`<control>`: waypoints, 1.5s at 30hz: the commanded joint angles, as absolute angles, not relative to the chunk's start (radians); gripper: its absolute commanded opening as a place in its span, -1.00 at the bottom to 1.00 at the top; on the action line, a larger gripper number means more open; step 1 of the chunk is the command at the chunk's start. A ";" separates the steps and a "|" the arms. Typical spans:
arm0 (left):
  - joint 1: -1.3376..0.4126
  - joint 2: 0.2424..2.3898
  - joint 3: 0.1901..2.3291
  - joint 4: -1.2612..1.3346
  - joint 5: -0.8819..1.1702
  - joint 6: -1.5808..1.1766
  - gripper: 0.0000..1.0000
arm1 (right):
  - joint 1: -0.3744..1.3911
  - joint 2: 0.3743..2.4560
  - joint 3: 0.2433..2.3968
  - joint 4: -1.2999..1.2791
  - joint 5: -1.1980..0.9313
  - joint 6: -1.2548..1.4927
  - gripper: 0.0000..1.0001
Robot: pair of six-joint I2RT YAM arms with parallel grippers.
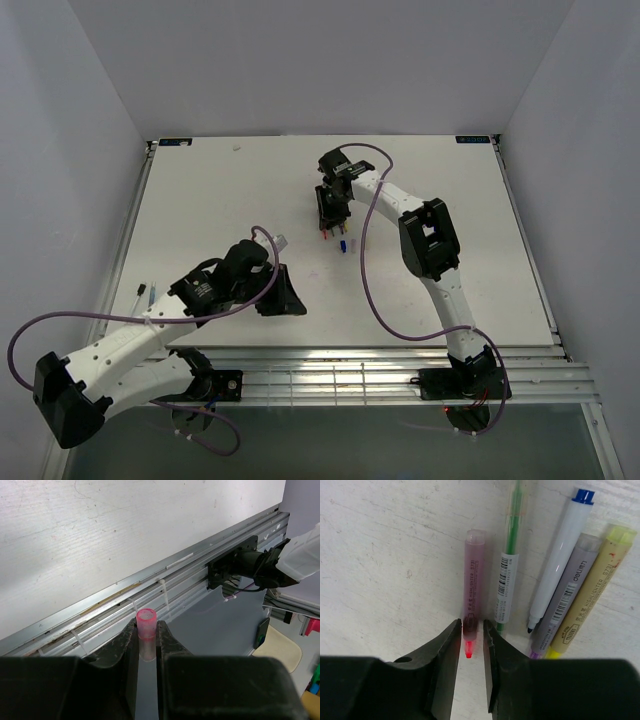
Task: Open the pen caps
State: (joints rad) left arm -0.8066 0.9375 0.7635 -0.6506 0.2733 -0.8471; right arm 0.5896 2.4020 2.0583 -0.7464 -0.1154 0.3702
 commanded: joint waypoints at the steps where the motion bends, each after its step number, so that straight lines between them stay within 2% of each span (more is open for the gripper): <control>1: -0.804 0.946 0.762 -0.614 0.287 -0.847 -1.00 | 0.584 2.419 2.085 -0.778 -0.095 0.327 -0.38; 9: -0.802 1.018 0.796 -0.586 0.285 -0.810 -1.00 | 0.581 2.341 2.135 -0.772 -0.150 0.319 -0.33; 12: -0.801 1.107 0.839 -0.580 0.285 -0.763 -0.96 | 0.581 2.270 2.148 -0.770 -0.187 0.319 -0.30; 16: -0.785 1.244 0.908 -0.575 0.290 -0.710 -0.95 | 0.574 2.111 2.108 -0.787 -0.198 0.347 -0.17; 22: -0.752 1.497 1.069 -0.594 0.289 -0.646 -0.96 | 0.526 1.810 1.858 -0.830 -0.137 0.322 -0.10; 27: -0.716 1.649 1.209 -0.624 0.230 -0.604 -0.86 | 0.454 1.555 1.630 -0.896 -0.132 0.279 -0.03; 33: -0.680 1.851 1.373 -0.632 0.261 -0.568 -0.74 | 0.405 1.343 1.480 -0.936 -0.207 0.320 0.01; 37: -0.660 1.960 1.462 -0.646 0.271 -0.552 -0.67 | 0.391 1.270 1.401 -0.948 -0.241 0.319 0.01; 45: -0.634 2.098 1.586 -0.693 0.279 -0.546 -0.43 | 0.319 1.218 1.404 -1.011 -0.256 0.262 0.01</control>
State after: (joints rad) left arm -0.6430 2.1071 1.5356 -0.6621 0.2672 -0.5583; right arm 0.3412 1.2510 1.4002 -0.9901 -0.2264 0.2901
